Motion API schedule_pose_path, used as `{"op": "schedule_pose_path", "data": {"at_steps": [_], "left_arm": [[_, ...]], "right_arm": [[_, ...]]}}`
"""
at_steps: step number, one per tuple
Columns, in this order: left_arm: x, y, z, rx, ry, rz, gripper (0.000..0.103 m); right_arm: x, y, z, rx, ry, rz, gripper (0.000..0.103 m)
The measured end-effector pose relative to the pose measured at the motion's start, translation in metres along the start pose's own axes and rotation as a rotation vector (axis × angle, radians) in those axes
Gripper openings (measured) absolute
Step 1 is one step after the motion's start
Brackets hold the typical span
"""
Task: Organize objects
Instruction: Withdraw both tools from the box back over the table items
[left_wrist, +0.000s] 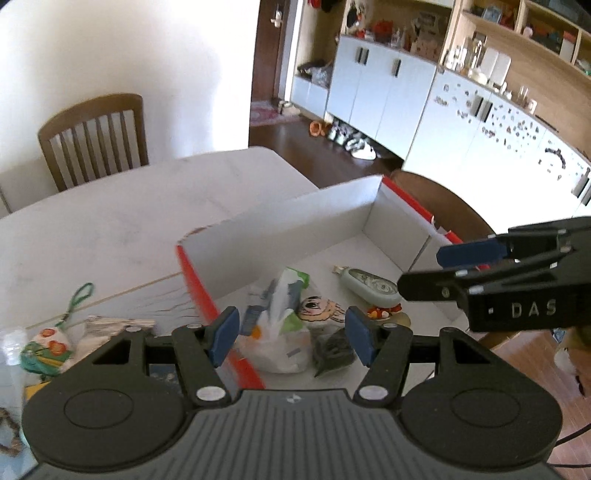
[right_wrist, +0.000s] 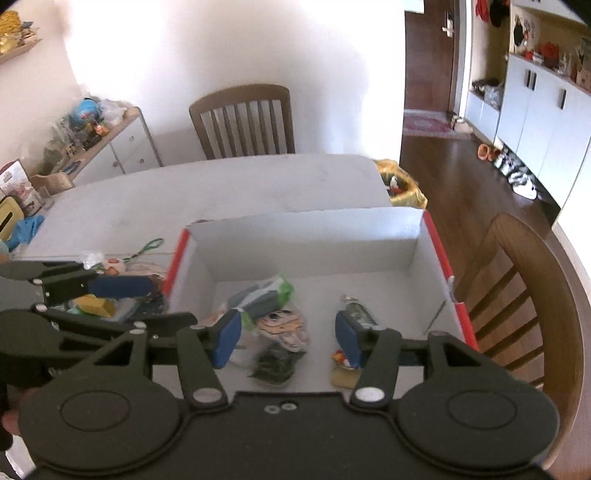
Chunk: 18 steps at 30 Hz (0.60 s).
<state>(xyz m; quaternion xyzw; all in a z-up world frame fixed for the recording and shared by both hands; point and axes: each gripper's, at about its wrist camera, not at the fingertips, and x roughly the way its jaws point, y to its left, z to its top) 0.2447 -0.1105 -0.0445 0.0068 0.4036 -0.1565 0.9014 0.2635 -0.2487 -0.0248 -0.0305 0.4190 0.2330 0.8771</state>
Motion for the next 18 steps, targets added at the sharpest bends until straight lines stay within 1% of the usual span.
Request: {"op": "schedule_pose_path", "data": {"at_steps": [3,7,8,9,10,14,16,18], "left_arm": [[-0.018,0.009,-0.003,0.001,-0.029,0.015,0.063],[-0.037,0.021,-0.008,0.002,-0.057,0.041,0.063],[-0.042,0.025,-0.010,0.000,-0.064,0.045,0.064],[-0.047,0.029,-0.011,-0.005,-0.065,0.051,0.069],[-0.051,0.034,-0.013,-0.009,-0.070,0.054,0.070],[-0.067,0.050,-0.022,-0.015,-0.087,0.058,0.072],[-0.075,0.058,-0.028,-0.015,-0.098,0.066,0.076],[-0.082,0.066,-0.033,-0.018,-0.108,0.068,0.077]], "right_arm": [[-0.007,0.012,-0.004,-0.002,-0.029,0.012,0.059],[-0.012,0.028,-0.007,0.017,-0.047,0.028,0.062],[-0.013,0.032,-0.008,0.019,-0.051,0.035,0.063],[-0.014,0.038,-0.010,0.019,-0.055,0.038,0.064],[-0.015,0.044,-0.011,0.016,-0.057,0.041,0.064],[-0.016,0.067,-0.017,0.005,-0.069,0.059,0.071],[-0.016,0.078,-0.019,0.003,-0.074,0.070,0.071],[-0.015,0.088,-0.022,0.006,-0.074,0.079,0.071]]}}
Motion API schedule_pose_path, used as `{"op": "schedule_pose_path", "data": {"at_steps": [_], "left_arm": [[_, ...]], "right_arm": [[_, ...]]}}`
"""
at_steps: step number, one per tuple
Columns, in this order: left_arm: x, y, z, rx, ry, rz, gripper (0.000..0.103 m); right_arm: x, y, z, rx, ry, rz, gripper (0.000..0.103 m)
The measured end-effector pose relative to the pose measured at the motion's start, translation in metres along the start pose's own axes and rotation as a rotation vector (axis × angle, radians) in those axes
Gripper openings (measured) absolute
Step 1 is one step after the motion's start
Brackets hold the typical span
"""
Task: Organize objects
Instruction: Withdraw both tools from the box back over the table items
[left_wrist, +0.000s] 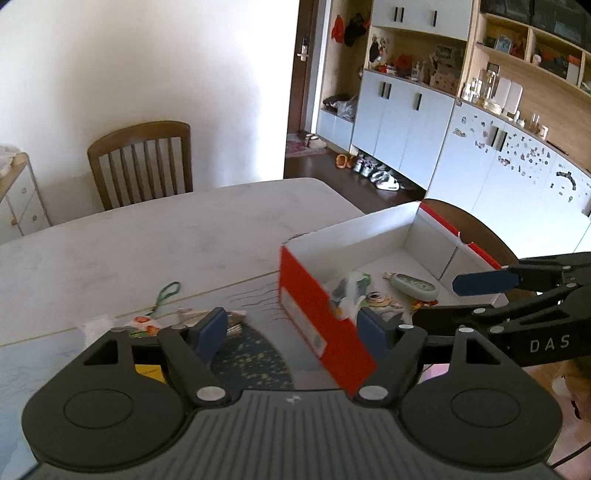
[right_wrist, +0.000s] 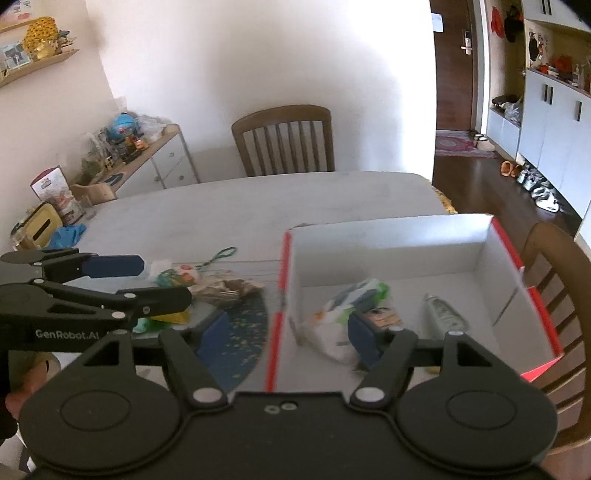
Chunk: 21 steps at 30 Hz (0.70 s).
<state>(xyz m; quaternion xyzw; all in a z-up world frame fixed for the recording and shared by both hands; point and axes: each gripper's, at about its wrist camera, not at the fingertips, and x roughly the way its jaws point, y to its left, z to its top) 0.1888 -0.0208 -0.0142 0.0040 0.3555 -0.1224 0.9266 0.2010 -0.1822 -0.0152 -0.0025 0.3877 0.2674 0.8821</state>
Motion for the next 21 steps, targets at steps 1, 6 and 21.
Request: {"op": "schedule_pose_path", "data": {"at_steps": [1,6,21], "left_arm": [[-0.003,0.005,-0.002,-0.004,-0.002,0.000,0.077],[-0.017,0.027,-0.013,-0.010,-0.015,0.014,0.083],[-0.037,0.098,-0.044,-0.100,-0.027,0.015,0.102]], "right_arm": [[0.001,0.005,-0.002,0.003,0.000,0.007,0.073],[0.003,0.030,-0.008,-0.001,-0.014,0.030,0.089],[0.022,0.094,-0.016,-0.033,-0.010,0.069,0.102]]}}
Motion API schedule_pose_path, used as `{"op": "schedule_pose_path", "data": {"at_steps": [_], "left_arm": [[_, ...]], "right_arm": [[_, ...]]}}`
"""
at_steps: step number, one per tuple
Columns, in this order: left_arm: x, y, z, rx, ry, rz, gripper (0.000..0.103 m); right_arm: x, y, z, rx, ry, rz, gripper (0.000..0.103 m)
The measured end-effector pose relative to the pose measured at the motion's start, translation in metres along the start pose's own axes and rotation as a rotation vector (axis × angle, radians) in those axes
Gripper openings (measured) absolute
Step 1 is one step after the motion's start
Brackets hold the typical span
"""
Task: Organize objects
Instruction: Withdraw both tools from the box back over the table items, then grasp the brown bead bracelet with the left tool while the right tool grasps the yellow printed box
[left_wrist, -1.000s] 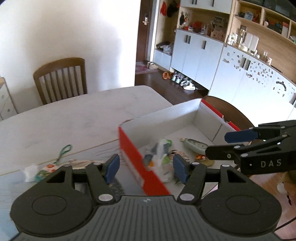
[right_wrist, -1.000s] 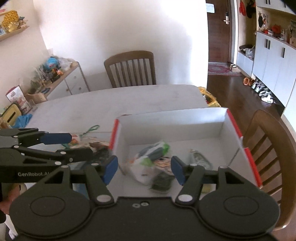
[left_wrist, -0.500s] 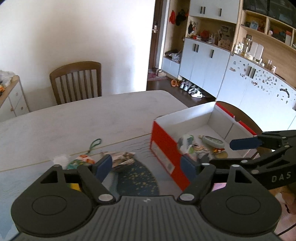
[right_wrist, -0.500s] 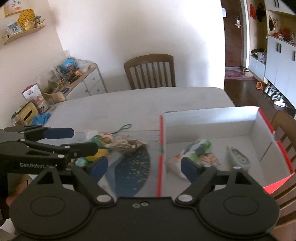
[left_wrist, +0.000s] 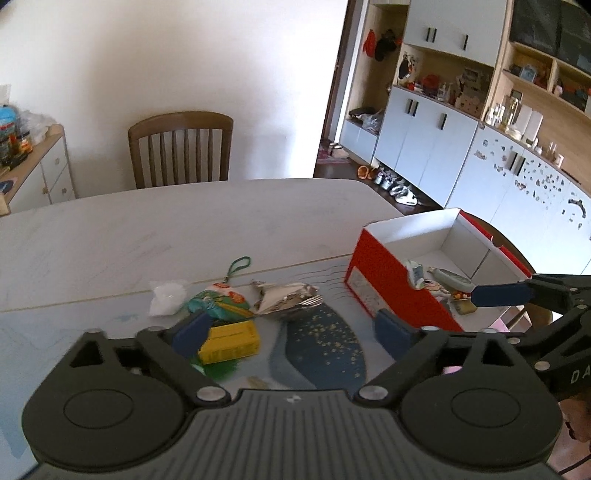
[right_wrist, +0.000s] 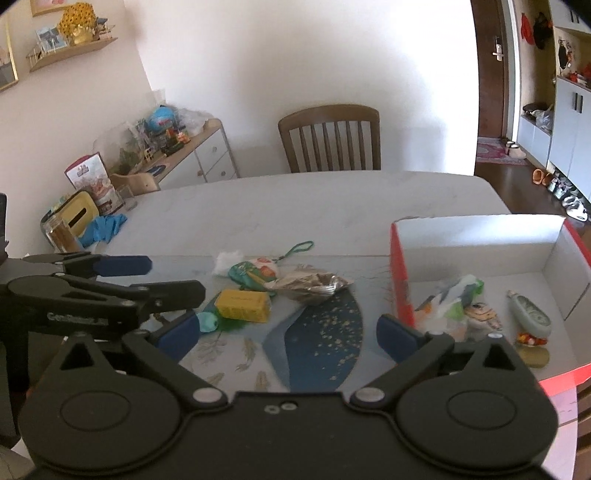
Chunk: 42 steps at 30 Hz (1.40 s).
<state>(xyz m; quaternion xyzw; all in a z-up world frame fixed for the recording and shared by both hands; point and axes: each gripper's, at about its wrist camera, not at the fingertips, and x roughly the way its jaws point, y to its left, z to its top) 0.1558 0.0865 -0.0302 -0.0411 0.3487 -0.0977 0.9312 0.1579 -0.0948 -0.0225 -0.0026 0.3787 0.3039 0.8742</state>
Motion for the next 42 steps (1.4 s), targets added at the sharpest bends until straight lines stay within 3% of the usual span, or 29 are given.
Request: {"op": "schedule_pose_path", "data": {"at_steps": [12,19,24,30,42], "left_arm": [[-0.004,0.060,-0.039,-0.067,-0.030,-0.043,0.103],[0.012,0.097,-0.057,-0.115,-0.004,0.039,0.103],[0.033,0.117,-0.068,-0.080,0.019,0.114,0.103],[0.061,0.133,-0.079,-0.039,0.079,0.165,0.103],[0.079,0.170,-0.073,-0.113,0.113,0.197,0.103]], "right_arm": [[0.034,0.016,0.004,0.003,0.053,-0.024,0.102],[0.060,0.022,0.006,0.004,0.092,-0.024,0.102],[0.081,0.034,0.007,-0.061,0.108,-0.008,0.102],[0.115,0.042,0.009,-0.053,0.156,-0.025,0.102],[0.172,0.041,0.018,0.057,0.215,-0.069,0.100]]}}
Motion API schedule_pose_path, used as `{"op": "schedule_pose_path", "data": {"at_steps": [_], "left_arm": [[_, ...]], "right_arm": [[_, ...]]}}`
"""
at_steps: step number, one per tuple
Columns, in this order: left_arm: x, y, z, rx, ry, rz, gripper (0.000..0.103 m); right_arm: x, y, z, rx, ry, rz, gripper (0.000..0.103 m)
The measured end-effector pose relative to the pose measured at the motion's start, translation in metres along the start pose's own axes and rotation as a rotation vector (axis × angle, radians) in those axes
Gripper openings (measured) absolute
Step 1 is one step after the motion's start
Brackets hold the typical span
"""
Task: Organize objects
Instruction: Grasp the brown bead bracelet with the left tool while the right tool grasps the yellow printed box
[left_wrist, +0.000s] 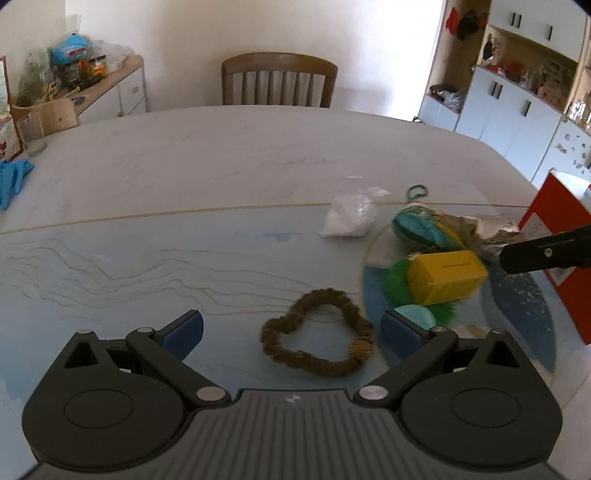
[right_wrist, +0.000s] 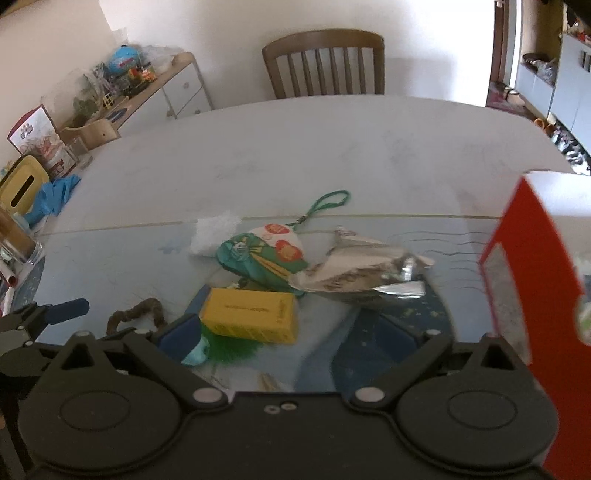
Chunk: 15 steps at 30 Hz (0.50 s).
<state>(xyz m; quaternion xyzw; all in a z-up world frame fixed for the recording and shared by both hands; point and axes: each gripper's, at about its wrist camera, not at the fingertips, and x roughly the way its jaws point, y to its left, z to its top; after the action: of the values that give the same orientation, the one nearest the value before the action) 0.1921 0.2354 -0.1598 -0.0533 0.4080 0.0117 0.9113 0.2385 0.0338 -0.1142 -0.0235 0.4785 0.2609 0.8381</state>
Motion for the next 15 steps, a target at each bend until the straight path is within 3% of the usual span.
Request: {"op": "schedule_pose_path", "data": {"at_steps": [8,15], "left_arm": [[0.011,0.012,-0.004,-0.044,0.039,0.005,0.102],[0.013,0.014,-0.005,-0.058,0.046,-0.005,0.084]], "right_arm": [[0.031,0.025,0.006,-0.018,0.043,-0.010,0.100],[0.046,0.033,0.006,-0.043,0.070,-0.028,0.100]]}}
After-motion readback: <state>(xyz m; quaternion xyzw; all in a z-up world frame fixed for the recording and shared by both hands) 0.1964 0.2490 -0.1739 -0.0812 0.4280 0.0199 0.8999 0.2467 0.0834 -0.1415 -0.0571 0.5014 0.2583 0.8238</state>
